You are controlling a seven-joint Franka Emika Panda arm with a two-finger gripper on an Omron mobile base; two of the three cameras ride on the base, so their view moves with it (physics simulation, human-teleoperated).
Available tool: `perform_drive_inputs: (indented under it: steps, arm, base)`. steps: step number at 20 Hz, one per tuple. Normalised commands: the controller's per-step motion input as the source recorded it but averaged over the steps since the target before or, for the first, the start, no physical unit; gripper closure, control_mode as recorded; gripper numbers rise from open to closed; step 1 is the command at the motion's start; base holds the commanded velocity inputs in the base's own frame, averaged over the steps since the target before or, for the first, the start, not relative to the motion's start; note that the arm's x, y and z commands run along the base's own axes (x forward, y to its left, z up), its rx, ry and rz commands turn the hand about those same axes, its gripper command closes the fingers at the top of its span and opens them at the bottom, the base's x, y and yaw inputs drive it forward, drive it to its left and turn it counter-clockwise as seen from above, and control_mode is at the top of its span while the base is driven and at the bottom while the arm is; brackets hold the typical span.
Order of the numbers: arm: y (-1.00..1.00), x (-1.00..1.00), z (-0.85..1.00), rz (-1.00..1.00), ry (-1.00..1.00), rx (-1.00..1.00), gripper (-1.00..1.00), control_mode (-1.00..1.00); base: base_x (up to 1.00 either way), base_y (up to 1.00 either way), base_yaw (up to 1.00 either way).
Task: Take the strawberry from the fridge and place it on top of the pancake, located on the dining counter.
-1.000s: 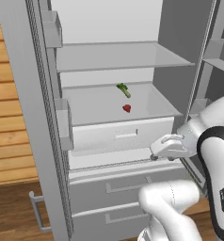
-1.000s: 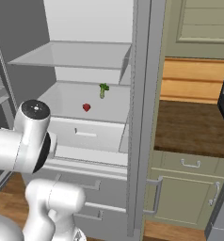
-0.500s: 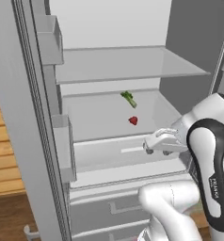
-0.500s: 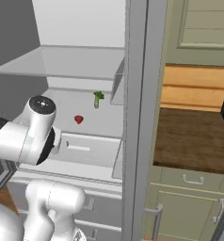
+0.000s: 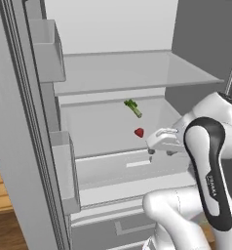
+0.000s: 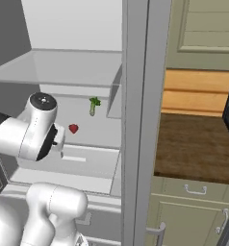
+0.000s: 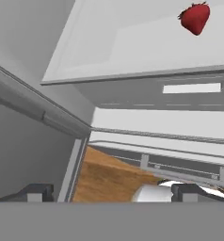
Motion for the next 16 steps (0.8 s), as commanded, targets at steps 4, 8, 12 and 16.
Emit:
perform_drive_inputs:
  steps: [4,8,12,16]
  arm:
    - [0.0,0.53,0.0,-0.09,-0.21,-0.23,-1.0,-1.0]
    - [-0.02,0.58,0.0,-0.05,-0.1,-0.26,-1.0,-1.0]
    - [-0.08,0.75,-0.34,0.0,0.01,-0.11,-1.0,-1.0]
    - [-0.21,0.69,-0.35,0.0,0.0,-0.01,-1.0,-1.0]
  base:
    - [0.0,0.0,0.0]
    - [0.0,0.0,0.0]
    - [0.0,0.0,0.0]
    - [0.0,0.0,0.0]
